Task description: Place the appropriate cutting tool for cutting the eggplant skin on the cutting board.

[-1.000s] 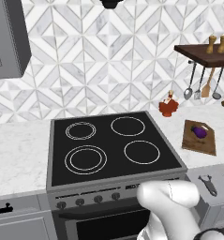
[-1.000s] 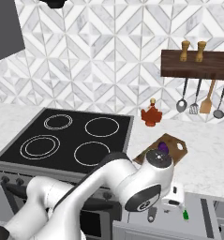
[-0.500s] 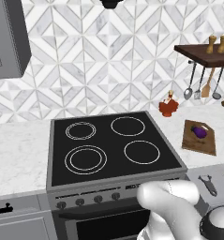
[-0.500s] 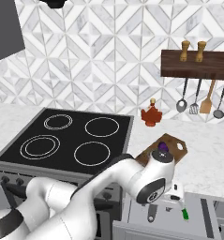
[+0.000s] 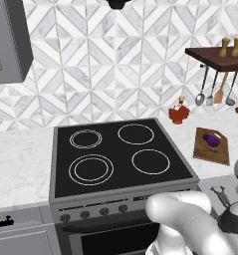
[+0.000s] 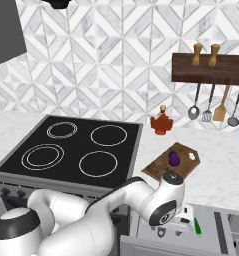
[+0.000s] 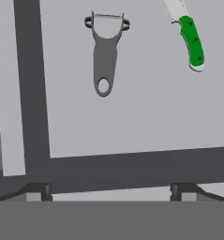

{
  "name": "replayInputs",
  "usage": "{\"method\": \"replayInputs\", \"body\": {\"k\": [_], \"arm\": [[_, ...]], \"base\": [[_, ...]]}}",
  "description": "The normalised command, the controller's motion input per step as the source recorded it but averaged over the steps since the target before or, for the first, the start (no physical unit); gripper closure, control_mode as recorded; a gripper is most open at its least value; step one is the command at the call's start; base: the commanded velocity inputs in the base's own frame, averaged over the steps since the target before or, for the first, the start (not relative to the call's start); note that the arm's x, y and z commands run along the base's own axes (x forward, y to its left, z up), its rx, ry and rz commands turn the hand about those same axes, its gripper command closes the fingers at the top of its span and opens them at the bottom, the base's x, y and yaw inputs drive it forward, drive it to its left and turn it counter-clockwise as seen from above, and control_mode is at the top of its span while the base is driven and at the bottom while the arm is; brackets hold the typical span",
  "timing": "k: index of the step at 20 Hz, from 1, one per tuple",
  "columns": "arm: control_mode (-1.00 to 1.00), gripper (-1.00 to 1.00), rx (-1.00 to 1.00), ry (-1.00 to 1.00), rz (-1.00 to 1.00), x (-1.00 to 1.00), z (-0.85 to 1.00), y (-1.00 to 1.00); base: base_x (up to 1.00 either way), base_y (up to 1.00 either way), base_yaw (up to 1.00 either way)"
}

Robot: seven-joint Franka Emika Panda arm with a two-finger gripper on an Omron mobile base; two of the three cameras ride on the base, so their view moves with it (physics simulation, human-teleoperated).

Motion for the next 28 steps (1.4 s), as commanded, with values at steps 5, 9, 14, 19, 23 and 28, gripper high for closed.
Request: {"method": "replayInputs", "body": {"k": [5,9,14,19,23,28], "arm": [[-1.00,-1.00,0.00,0.00,0.00,0.00,-0.61,0.00],[-1.00,-1.00,0.00,0.00,0.00,-0.03,-0.43,0.00],[-1.00,-1.00,0.00,0.01,0.00,-0.32,-0.20,0.00],[-1.00,-1.00,0.00,0.05,0.00,-0.69,0.03,0.00],[-1.00,-1.00,0.00,0.10,0.00,-0.84,0.09,0.00],[-1.00,-1.00,0.00,0.06,0.00,-0.58,0.13,0.00]], "base": [[0.00,0.00,0.00],[0.00,0.00,0.00],[0.00,0.00,0.00],[0.00,0.00,0.00],[0.00,0.00,0.00],[0.00,0.00,0.00]]}}
